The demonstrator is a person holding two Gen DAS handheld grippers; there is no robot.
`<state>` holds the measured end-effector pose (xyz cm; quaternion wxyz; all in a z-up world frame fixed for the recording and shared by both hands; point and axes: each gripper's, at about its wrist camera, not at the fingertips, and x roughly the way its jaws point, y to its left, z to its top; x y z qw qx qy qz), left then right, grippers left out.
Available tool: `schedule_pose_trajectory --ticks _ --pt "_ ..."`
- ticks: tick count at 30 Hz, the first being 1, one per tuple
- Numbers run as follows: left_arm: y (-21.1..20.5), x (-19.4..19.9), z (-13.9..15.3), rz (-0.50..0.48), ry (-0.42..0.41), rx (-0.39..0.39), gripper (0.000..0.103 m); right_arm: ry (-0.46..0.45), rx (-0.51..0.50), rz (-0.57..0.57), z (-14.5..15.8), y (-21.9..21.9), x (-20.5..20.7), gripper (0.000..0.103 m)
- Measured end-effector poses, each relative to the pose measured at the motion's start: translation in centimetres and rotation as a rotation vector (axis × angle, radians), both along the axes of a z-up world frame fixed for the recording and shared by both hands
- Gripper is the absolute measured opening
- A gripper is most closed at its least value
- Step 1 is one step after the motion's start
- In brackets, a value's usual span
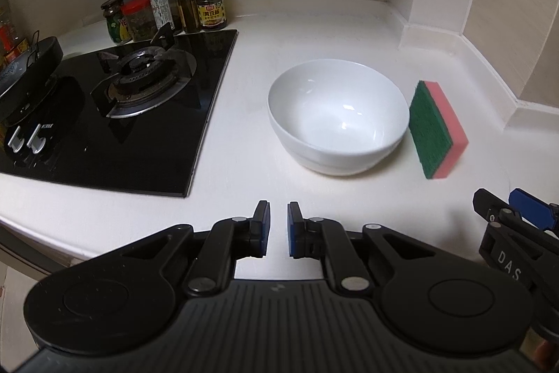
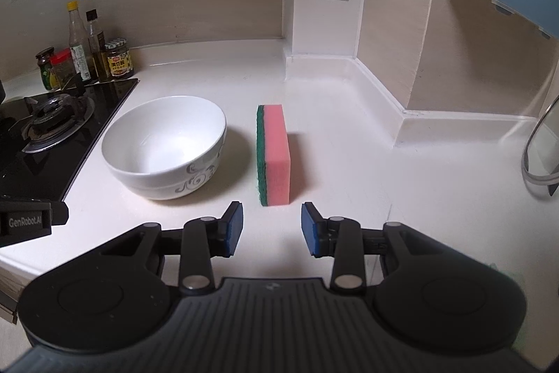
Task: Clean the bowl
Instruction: 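Close the right gripper on the pink-green sponge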
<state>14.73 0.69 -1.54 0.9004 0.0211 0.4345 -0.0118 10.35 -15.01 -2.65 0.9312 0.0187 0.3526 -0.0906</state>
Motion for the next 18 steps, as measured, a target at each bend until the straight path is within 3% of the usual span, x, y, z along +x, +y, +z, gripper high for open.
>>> schedule_pose_trajectory --ticks 10,18 --pt "1.3 3.4 0.1 -0.028 -0.009 -0.019 0.011 0.006 -0.006 -0.049 -0.4 0.9 3.1 0.032" --pt "3.4 6.2 0.4 -0.059 -0.012 -0.102 0.011 -0.023 -0.012 -0.101 -0.4 1.7 4.8 0.032"
